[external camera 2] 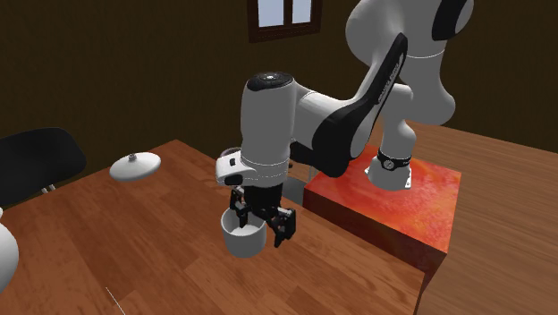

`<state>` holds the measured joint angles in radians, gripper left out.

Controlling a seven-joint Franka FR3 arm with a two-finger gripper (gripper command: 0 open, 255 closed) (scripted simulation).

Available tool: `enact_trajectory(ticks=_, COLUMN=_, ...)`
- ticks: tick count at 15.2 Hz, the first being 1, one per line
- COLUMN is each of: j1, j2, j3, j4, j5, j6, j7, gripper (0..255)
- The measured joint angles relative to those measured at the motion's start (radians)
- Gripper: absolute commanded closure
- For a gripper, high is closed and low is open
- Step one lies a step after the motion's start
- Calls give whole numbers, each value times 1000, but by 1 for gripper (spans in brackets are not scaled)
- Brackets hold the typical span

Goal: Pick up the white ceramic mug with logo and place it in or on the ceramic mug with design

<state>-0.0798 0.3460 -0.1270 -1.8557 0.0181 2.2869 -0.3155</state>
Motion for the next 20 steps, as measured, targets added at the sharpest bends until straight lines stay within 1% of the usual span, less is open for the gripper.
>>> enact_trajectory(ticks=3, j1=-2, j2=17, j3=1, j4=-6, j5=3, j6=23, j7=-2, gripper=0)
enact_trajectory(ticks=8, j1=-2, j2=21, j3=1, j4=-7, j5=3, j6=28, j7=-2, gripper=0)
enact_trajectory(ticks=9, j1=-2, j2=21, j3=1, j4=-7, j5=3, j6=28, j7=-2, gripper=255)
enact_trajectory(ticks=20, j1=-2, j2=17, j3=1, j4=-6, j5=3, j6=24, j7=-3, gripper=255)
